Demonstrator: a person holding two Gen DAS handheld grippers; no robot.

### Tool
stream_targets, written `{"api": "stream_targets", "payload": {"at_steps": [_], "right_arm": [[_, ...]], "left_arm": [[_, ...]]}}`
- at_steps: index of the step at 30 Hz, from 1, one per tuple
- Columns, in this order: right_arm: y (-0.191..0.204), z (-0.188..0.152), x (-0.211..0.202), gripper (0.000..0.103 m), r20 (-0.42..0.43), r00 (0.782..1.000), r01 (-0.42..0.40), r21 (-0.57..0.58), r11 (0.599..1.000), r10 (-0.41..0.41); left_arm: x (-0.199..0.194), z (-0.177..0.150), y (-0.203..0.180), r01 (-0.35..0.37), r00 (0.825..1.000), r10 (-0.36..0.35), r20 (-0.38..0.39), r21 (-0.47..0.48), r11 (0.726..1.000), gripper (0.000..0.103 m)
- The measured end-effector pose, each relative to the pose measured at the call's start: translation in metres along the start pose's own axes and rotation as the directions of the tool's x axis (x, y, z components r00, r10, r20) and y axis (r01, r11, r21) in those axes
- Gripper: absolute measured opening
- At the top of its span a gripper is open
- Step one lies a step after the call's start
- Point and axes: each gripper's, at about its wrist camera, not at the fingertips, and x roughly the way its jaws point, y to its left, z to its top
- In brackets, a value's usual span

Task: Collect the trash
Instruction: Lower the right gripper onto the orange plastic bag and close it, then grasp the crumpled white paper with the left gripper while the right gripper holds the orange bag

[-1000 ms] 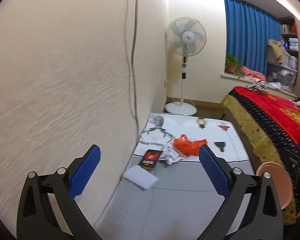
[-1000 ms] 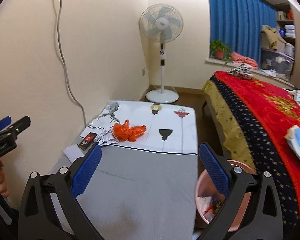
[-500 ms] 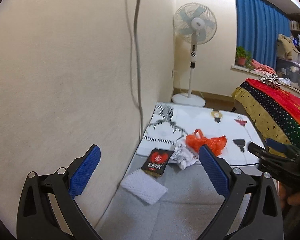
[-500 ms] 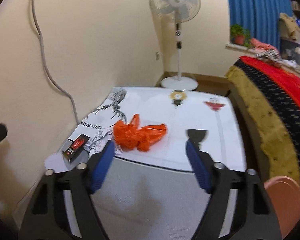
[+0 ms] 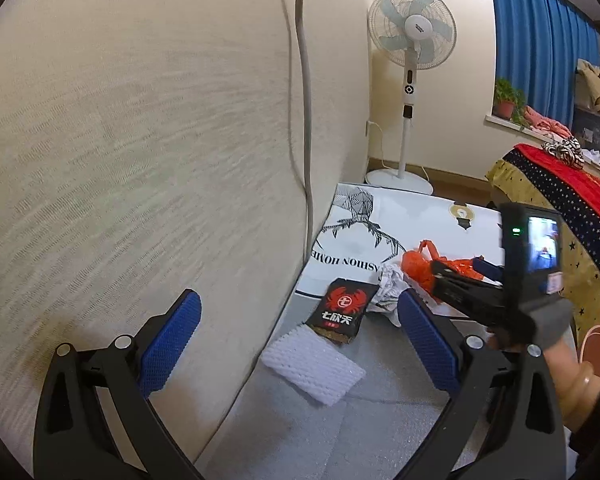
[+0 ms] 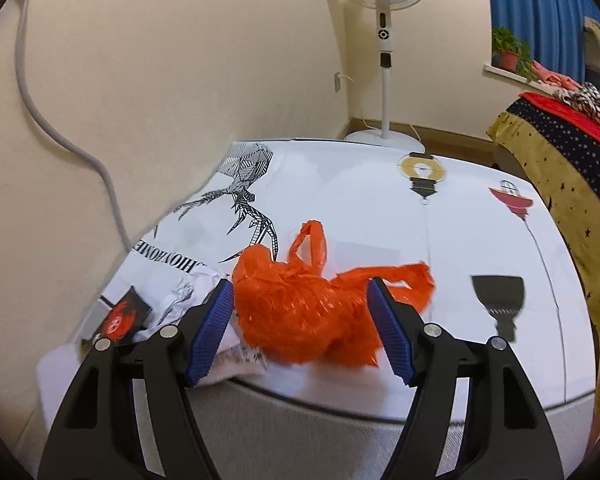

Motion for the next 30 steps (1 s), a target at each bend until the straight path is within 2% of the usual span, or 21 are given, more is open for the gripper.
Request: {"api": "stream_targets", "payload": {"at_steps": [1,2,5,7,10,14,16,20,22,24,25,28,30], "right_arm": [[0.002,0.000,0.003,0.054,-0.001,1.000,-0.003,-0.014,1.000,0.003],[0.004,-0.001,0.008,0.035,-0.008,1.000,-0.007,-0.033,0.999,0.007],[0.003,-0.003,0.007,0.015,-0.004,1.000,-0.009,-0.037,0.999,0.009],[0.001,-0.004,0.004,0.008,0.007,1.000,-0.012,-0.030,0.999,0.013],[-0.006,-0.003,-0.011,0.006,0.050,0.998,0.024,-0.027,0.999,-0.023],[-0.028,0.009,-0.049,0.006,0.081,0.997,0.019,-0.001,1.000,-0.019],[-0.038,0.015,-0.071,0.006,0.082,0.996,0.023,-0.022,0.999,-0.021],[-0.065,0.019,-0.128,0.006,0.062,0.997,0.039,-0.073,0.997,-0.034],[-0.080,0.017,-0.157,0.006,0.050,0.998,0.047,-0.073,0.996,-0.044],[-0.097,0.010,-0.190,0.006,0.049,0.997,0.060,-0.054,0.997,-0.058],[-0.108,0.005,-0.210,0.006,0.052,0.997,0.064,-0.032,0.997,-0.062],[-0.130,-0.012,-0.243,0.006,0.056,0.995,0.077,0.030,0.997,-0.079],[-0.143,-0.026,-0.257,0.007,0.058,0.993,0.096,0.081,0.992,-0.101]], "left_arm": [[0.000,0.000,0.000,0.000,1.000,0.000,0.000,0.001,1.000,0.095],[0.001,0.000,0.000,0.001,1.000,-0.001,0.000,0.001,1.000,0.095],[0.003,-0.001,0.000,0.003,1.000,-0.003,-0.008,-0.003,1.000,0.095],[0.005,-0.002,0.000,0.005,1.000,-0.005,-0.013,-0.006,1.000,0.095],[0.006,-0.002,-0.002,0.009,1.000,-0.009,-0.013,-0.010,1.000,0.095],[0.007,-0.004,-0.010,0.043,0.999,-0.042,0.015,-0.011,0.999,0.095],[0.009,-0.003,-0.017,0.090,0.995,-0.090,0.038,-0.003,0.996,0.095],[0.028,-0.002,-0.039,0.229,0.971,-0.228,0.072,-0.008,0.973,0.095],[0.043,-0.002,-0.052,0.265,0.962,-0.262,0.081,-0.023,0.964,0.095],[0.062,-0.002,-0.070,0.281,0.957,-0.281,0.073,-0.001,0.960,0.094],[0.070,-0.003,-0.077,0.291,0.955,-0.291,0.063,0.012,0.957,0.090],[0.097,-0.004,-0.098,0.322,0.946,-0.323,0.003,0.047,0.945,0.084],[0.115,-0.003,-0.107,0.303,0.953,-0.302,-0.010,0.050,0.952,0.083]]}}
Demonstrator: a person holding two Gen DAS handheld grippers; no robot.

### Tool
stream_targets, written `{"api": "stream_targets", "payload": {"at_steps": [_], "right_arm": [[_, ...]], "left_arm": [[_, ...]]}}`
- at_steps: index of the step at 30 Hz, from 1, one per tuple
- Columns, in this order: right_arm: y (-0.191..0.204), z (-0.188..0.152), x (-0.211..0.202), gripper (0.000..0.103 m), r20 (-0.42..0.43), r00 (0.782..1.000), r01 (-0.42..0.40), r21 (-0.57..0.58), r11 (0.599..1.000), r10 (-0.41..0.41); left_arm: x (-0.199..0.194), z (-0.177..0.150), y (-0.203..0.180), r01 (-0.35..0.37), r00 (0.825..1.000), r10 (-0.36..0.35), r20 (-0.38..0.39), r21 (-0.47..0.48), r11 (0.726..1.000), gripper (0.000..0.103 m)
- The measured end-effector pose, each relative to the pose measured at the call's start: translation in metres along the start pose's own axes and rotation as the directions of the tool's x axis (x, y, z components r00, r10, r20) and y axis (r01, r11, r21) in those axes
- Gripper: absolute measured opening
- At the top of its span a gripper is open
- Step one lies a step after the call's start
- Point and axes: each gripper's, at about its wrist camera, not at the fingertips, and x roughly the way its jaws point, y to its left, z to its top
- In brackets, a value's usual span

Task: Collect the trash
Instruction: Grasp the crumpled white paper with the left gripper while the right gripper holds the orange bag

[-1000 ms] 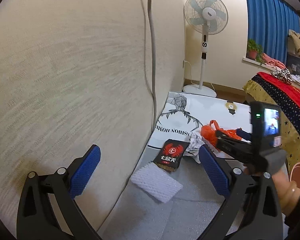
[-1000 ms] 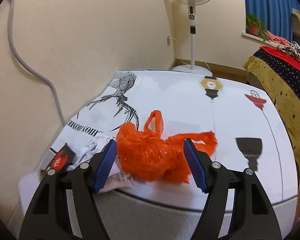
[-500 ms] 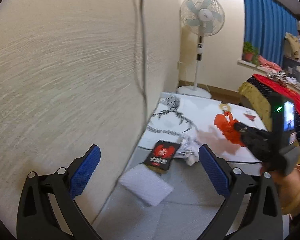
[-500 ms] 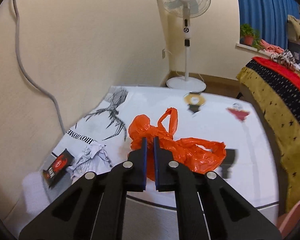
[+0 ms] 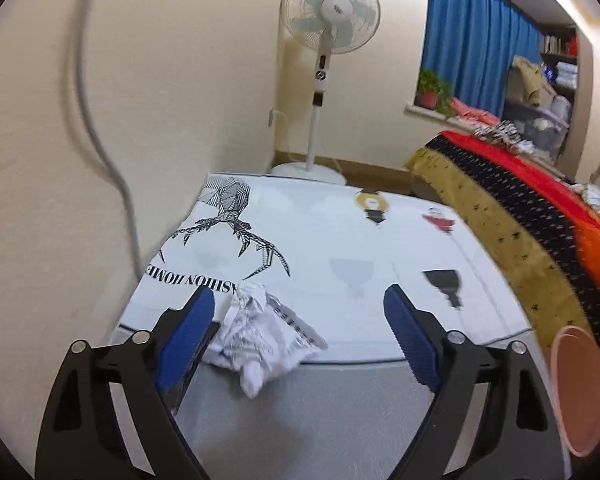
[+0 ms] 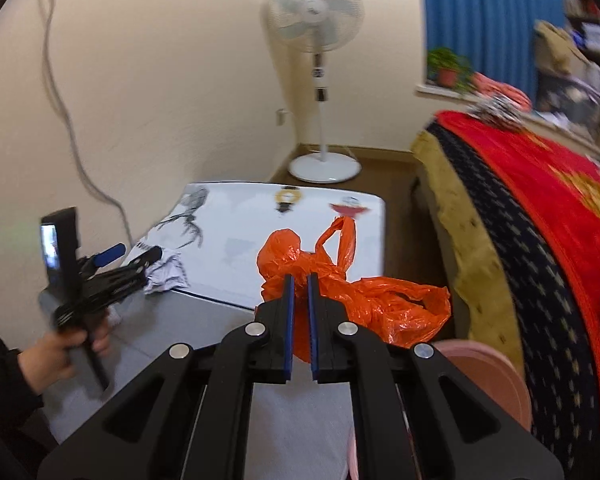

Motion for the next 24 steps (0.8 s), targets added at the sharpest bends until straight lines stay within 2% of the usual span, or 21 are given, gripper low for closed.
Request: {"api": "stream_targets", "payload": {"at_steps": [4,7,9,11,13,14,16,17,18,19,21,24], "right_arm": [[-0.016,-0.003,-0.001,0.007,-0.011,1.000,0.015,0.042,0.999,-0.015],[-0.022,-0.004,-0.002,0.007,-0.003,1.000,0.012,0.045,0.999,-0.012],[-0.024,-0.005,0.000,0.007,-0.003,1.000,0.005,0.043,0.999,-0.005],[-0.024,-0.007,0.004,0.007,-0.017,1.000,-0.003,0.041,0.999,0.004],[-0.023,-0.008,0.007,0.007,-0.026,1.000,-0.008,0.033,0.999,0.009],[-0.022,-0.009,0.008,0.007,-0.031,0.999,-0.010,0.028,1.000,0.011],[-0.022,-0.009,0.009,0.007,-0.034,0.999,-0.018,0.026,1.000,0.019],[-0.021,-0.009,0.010,0.007,-0.033,0.999,-0.019,0.024,1.000,0.020],[-0.021,-0.009,0.010,0.007,-0.033,0.999,-0.022,0.025,0.999,0.022],[-0.021,-0.009,0.010,0.007,-0.034,0.999,-0.025,0.027,0.999,0.026],[-0.021,-0.009,0.010,0.007,-0.035,0.999,-0.028,0.026,0.999,0.029],[-0.020,-0.010,0.009,0.007,-0.035,0.999,-0.029,0.023,0.999,0.030]], "left_arm": [[0.029,-0.003,0.004,-0.035,0.998,0.034,-0.049,-0.015,0.999,0.079],[0.045,-0.012,0.004,-0.065,0.995,0.065,-0.071,0.011,0.998,0.079],[0.053,-0.013,0.009,-0.061,0.992,0.060,-0.112,-0.009,0.998,0.079],[0.057,-0.009,0.015,-0.056,0.992,0.052,-0.117,-0.037,0.998,0.079],[0.062,-0.007,0.017,-0.062,0.991,0.059,-0.122,-0.022,0.998,0.077],[0.068,-0.006,0.017,-0.062,0.989,0.061,-0.135,-0.008,0.998,0.072],[0.078,-0.005,0.018,-0.041,0.983,0.041,-0.178,0.001,0.999,0.050],[0.082,-0.006,0.018,-0.039,0.980,0.038,-0.197,-0.001,0.999,0.045],[0.086,-0.007,0.019,-0.031,0.976,0.029,-0.217,-0.004,1.000,0.034],[0.088,-0.008,0.019,-0.025,0.973,0.023,-0.229,-0.007,1.000,0.029],[0.089,-0.009,0.020,-0.015,0.971,0.012,-0.240,-0.011,1.000,0.011],[0.082,-0.009,0.017,0.005,0.979,-0.002,-0.204,0.013,1.000,0.007]]}}
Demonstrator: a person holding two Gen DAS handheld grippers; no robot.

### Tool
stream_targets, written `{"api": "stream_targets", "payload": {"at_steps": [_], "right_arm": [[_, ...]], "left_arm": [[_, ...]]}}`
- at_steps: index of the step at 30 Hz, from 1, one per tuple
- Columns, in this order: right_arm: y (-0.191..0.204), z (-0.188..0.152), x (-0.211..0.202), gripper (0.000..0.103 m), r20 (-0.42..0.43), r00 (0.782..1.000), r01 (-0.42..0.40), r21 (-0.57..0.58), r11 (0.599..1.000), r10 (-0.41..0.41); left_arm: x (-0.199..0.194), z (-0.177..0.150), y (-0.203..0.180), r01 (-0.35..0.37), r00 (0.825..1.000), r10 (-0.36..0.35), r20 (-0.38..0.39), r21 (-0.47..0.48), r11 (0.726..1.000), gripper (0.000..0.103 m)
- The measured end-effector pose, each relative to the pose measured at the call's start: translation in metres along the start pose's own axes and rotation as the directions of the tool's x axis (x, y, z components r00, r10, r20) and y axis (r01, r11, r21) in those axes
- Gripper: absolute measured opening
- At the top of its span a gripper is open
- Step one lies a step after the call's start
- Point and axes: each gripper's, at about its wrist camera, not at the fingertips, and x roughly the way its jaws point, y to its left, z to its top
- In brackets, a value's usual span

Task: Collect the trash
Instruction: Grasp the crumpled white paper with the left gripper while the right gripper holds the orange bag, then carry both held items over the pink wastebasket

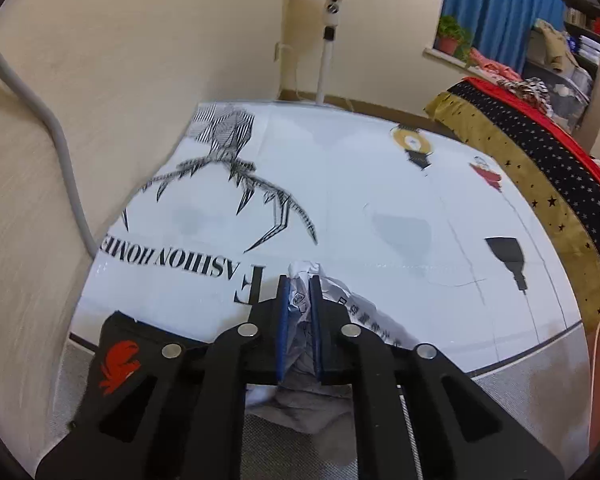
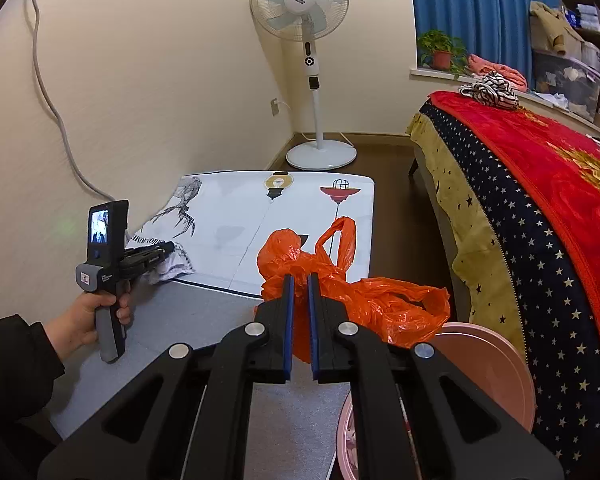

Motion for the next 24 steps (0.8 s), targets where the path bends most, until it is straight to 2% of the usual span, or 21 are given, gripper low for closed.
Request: {"api": "stream_targets", "payload": {"at_steps": [4,7,13,18,24], "right_arm": [[0.001,0.001,-0.003,0.007,0.012,1.000,0.007,-0.008,1.000,-0.007],[0.001,0.005,-0.010,0.007,0.030,0.999,0.012,-0.003,1.000,-0.012],[0.013,0.014,-0.058,0.007,0.096,0.995,0.014,0.010,1.000,-0.015],[0.023,-0.012,-0.116,0.007,0.117,0.993,0.004,0.039,0.999,-0.009],[0.021,-0.053,-0.170,0.007,0.105,0.994,-0.007,0.121,0.993,-0.006]], "left_arm": [[-0.019,0.002,-0.004,0.019,0.999,-0.020,0.037,0.024,1.000,0.006],[-0.050,0.006,-0.010,0.047,0.996,-0.049,0.068,0.032,0.998,0.006],[-0.151,0.013,-0.033,0.104,0.980,-0.115,0.163,0.077,0.992,0.006],[-0.235,0.006,-0.059,0.149,0.963,-0.173,0.206,0.129,0.980,0.006],[-0.310,-0.024,-0.087,0.220,0.946,-0.249,0.208,0.154,0.963,0.007]]}}
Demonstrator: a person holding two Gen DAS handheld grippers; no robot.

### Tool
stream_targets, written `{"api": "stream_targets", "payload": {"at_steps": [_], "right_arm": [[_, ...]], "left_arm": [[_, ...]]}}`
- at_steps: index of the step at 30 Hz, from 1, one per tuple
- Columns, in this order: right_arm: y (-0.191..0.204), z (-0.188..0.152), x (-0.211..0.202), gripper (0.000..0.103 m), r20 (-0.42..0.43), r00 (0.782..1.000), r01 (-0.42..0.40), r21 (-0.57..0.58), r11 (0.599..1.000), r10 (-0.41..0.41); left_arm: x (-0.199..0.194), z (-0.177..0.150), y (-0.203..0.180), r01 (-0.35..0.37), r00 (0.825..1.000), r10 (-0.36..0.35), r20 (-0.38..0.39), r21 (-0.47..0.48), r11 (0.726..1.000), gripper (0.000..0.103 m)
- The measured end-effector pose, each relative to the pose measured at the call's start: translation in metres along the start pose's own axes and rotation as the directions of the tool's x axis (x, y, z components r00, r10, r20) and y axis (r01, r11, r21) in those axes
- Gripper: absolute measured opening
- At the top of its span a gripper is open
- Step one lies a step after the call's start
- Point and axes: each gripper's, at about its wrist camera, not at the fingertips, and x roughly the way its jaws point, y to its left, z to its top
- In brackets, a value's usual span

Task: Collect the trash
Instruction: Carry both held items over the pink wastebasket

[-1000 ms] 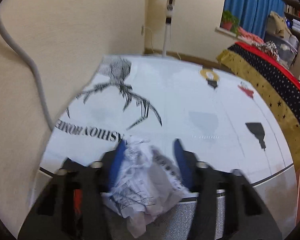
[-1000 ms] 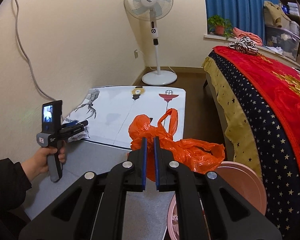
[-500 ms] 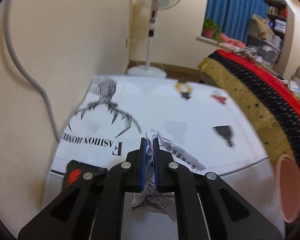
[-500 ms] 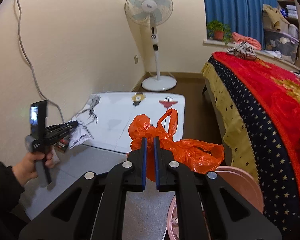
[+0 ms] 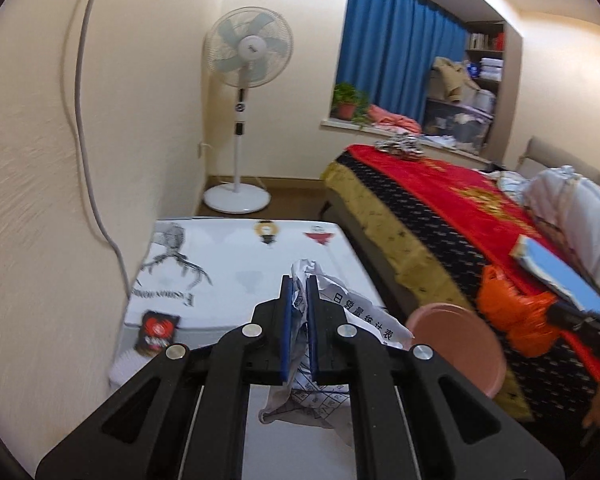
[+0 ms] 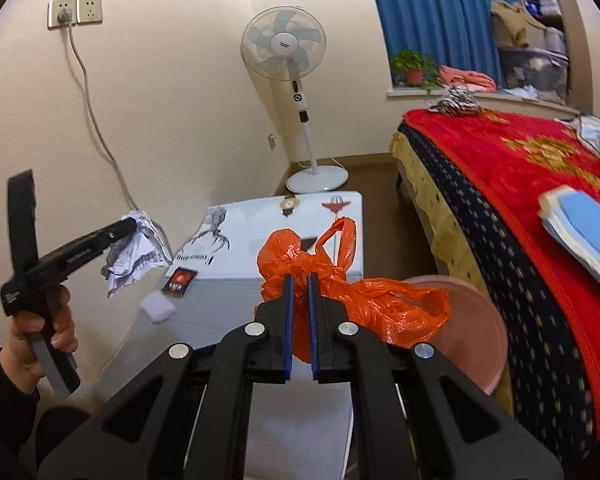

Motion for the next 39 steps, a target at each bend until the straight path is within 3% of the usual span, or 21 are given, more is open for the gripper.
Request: {"api": "stream_targets", "payload": {"at_steps": [7,16,25,39], "right_arm": [[-0.006,-0.031,-0.048,0.007,0.000,1.000,0.007,0.034,0.999,-0.007],[-0.016,-0.050,-0.083,0.007,0.022,1.000,0.010,0.032,0.999,-0.011],[-0.039,-0.041,-0.087,0.007,0.039,0.998,0.037,0.045,0.998,-0.039],[-0.084,-0.008,-0.058,0.007,0.063,0.993,0.101,0.050,0.994,-0.104]], "left_arm": [[-0.045,-0.032,-0.043,0.084,0.996,-0.085,-0.030,-0.024,0.996,0.007],[-0.067,-0.043,-0.093,0.148,0.989,-0.146,-0.038,0.042,0.988,0.007],[-0.056,-0.034,-0.133,0.192,0.981,-0.189,-0.040,0.104,0.976,0.007],[0.001,-0.010,-0.183,0.244,0.970,-0.240,-0.044,0.143,0.959,0.007]]}}
